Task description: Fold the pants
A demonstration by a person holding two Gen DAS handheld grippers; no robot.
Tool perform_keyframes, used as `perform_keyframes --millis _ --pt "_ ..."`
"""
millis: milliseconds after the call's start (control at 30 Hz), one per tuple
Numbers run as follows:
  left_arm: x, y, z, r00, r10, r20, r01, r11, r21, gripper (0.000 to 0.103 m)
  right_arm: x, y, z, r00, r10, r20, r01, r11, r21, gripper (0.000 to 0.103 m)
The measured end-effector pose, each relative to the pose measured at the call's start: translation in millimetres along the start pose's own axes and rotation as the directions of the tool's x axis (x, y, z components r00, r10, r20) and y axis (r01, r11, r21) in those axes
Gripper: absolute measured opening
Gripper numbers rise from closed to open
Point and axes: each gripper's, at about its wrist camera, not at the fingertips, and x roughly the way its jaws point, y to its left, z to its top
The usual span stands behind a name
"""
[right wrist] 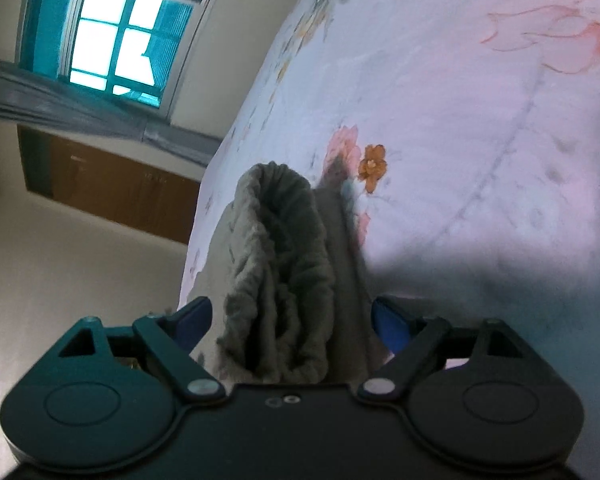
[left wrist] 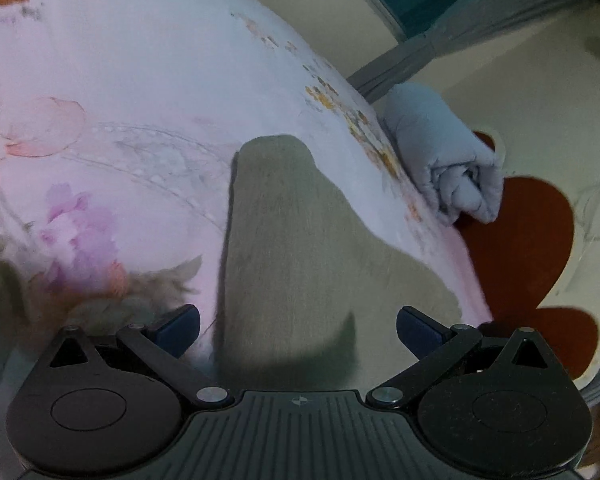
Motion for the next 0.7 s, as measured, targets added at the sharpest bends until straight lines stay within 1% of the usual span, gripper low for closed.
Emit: perform_keyframes --millis 100,200,267,333,367,400,433,467,500,567,600,700 --pt "15.9 4.5 6.0 0.999 -0.043 -0.008 0.042 0.998 -0.047 0.103 8.6 -0.5 7.5 0.999 0.018 -0.038 -0.017 1.0 0.004 0.08" --pt "33.8 5.0 13.0 0.996 -0.08 -0.035 0.078 0.996 -0.054 0.103 19.0 2.1 13.6 0.996 0.032 -0.087 -0.033 0.999 -0.01 0.082" --pt "44.4 3.0 14.7 0.995 -0.08 -0.052 0.077 0.996 -0.048 0.103 22.7 2.1 16.8 0.992 0.052 -0.116 -0.053 0.999 -0.008 0.082" --pt "53.8 -2.1 16.0 0.996 -0.064 -0.064 0.063 0.998 -0.023 0.102 25.5 1.4 19.4 0.989 0.065 -0.134 -0.065 0.998 0.006 0.08" --pt "56.2 -3.3 17.1 0.996 -0.061 -0.066 0.06 0.998 -0.017 0.101 26.0 1.0 20.1 0.988 0.069 -0.139 -0.068 0.998 0.011 0.076" --pt "57.8 -4.5 17.2 0.996 -0.055 -0.069 0.054 0.998 -0.009 0.093 26.7 1.0 20.3 0.987 0.066 -0.145 -0.065 0.998 0.012 0.07" --pt "59.1 -4.9 18.3 0.996 -0.045 -0.073 0.044 0.999 -0.004 0.088 26.8 1.3 20.5 0.987 0.057 -0.152 -0.056 0.998 0.012 0.068" --pt "59.9 -3.8 19.2 0.996 -0.038 -0.077 0.038 0.999 -0.007 0.071 26.5 1.1 20.7 0.986 0.057 -0.156 -0.055 0.998 0.017 0.064" --pt "60.5 -0.1 20.2 0.996 -0.033 -0.083 0.032 0.999 -0.019 0.052 26.3 1.6 20.8 0.986 0.055 -0.156 -0.053 0.998 0.018 0.052" --pt "59.6 8.9 20.5 0.994 -0.052 -0.093 0.048 0.998 -0.044 0.037 25.8 6.7 19.0 0.985 0.043 -0.164 -0.044 0.999 -0.006 0.044" --pt "57.8 12.0 19.8 0.993 -0.071 -0.091 0.066 0.996 -0.054 0.033 25.1 10.0 18.0 0.986 0.055 -0.16 -0.058 0.998 -0.012 0.041" --pt "54.3 15.1 15.4 0.99 -0.126 -0.059 0.12 0.989 -0.089 0.03 21.6 27.4 13.8 0.988 0.068 -0.141 -0.076 0.996 -0.048 0.04"
